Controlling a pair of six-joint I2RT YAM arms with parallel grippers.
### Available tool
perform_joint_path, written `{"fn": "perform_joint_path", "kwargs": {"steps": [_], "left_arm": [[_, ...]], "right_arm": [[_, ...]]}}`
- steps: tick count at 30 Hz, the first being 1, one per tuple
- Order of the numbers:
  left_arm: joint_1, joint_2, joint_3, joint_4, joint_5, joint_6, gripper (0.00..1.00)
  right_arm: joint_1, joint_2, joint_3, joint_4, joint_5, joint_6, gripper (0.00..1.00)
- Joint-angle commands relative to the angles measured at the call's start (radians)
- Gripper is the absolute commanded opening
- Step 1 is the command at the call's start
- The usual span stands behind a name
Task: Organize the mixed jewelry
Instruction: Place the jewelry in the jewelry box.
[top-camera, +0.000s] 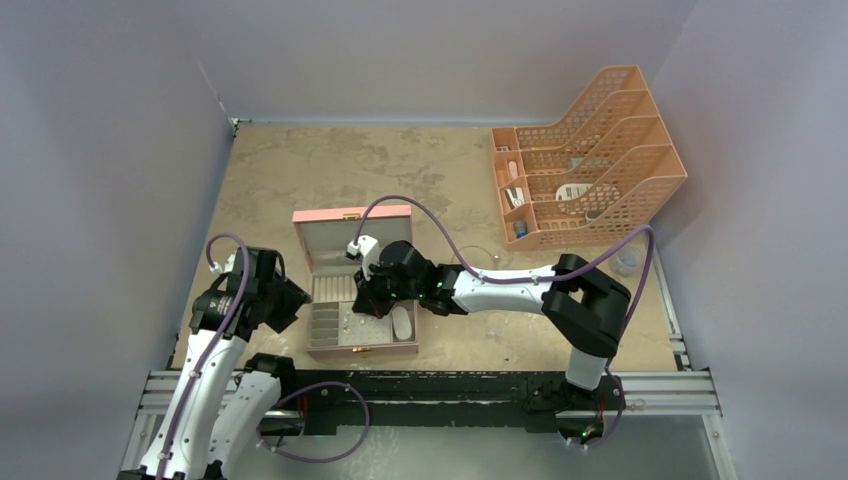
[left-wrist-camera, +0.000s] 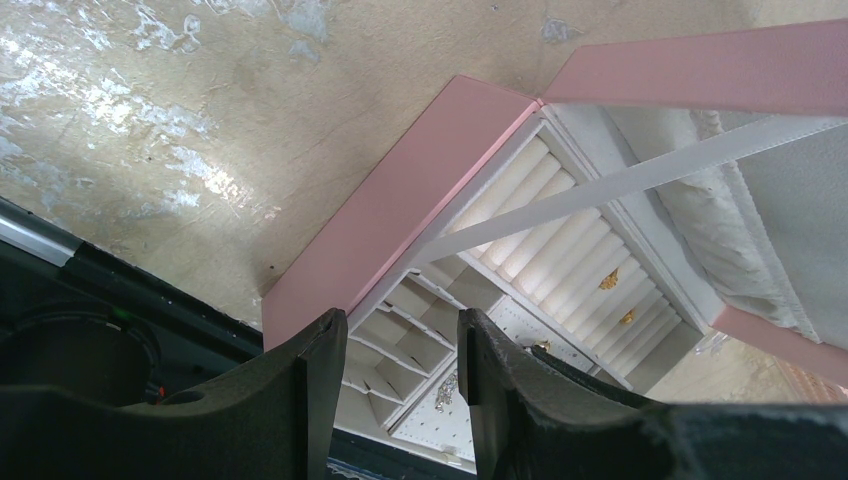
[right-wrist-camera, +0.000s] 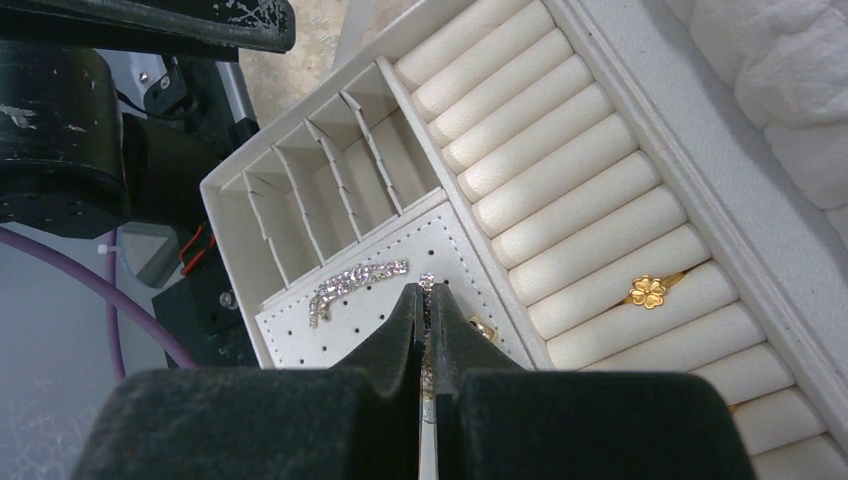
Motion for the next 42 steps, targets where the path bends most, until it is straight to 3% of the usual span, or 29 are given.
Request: {"fn": "perform_joint_path", "kwargs": {"steps": [1,13,42], "left_arm": [[0.003,-0.005,0.024,0.014,-0.01,-0.011,0.44],[0.003,-0.003,0.024,0.014,-0.009,-0.009,0.44],[0.003,-0.013,0.026,0.009,-0.011,-0.014,0.44]], "right_arm": [[0.003,-0.012,0.009,0.017,0.014,0.005,0.0],[0.003,-0.038,-0.018,0.026,-0.068,-0.01,0.0],[0.004,-0.05,-0.018,-0.04,0.059,-0.024,0.0]]}}
